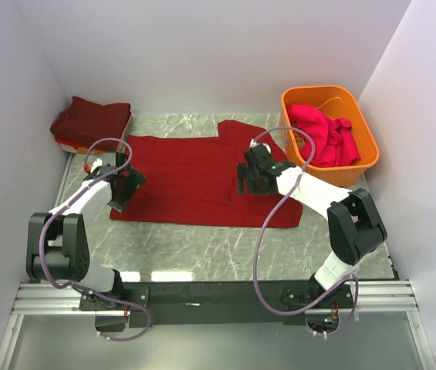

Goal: Fold and stack the t-shirts
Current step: Fold the tshirt

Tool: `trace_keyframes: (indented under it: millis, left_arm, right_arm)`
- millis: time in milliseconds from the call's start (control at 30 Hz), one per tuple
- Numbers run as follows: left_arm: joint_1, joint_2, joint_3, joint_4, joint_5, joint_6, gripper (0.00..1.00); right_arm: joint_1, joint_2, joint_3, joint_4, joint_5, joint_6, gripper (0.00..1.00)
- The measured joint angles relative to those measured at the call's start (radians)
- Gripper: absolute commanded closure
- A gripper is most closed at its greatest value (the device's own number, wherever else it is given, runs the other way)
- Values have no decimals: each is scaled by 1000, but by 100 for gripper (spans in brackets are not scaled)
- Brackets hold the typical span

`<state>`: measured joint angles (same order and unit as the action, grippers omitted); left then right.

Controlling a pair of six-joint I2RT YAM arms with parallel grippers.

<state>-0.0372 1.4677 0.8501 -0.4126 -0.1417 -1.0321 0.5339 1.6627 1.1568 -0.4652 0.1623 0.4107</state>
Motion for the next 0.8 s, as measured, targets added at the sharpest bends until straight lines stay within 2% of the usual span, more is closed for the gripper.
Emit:
trace_keyframes:
  millis: [167,400,567,800]
  left_arm:
    - [0,11,34,10,0,5,1]
    - [0,160,82,29,3,19,1]
    - [-2,124,41,44,-15,17,1]
    - [-4,-60,-130,14,-49,-32,0]
  right_arm:
    - [-3,-13,-72,-19,0,0,14]
    - [-15,46,-74,-19,-3,2,14]
    - [-16,32,-175,2,-26,33,14]
    - [68,-159,-371,20,-63,145,14]
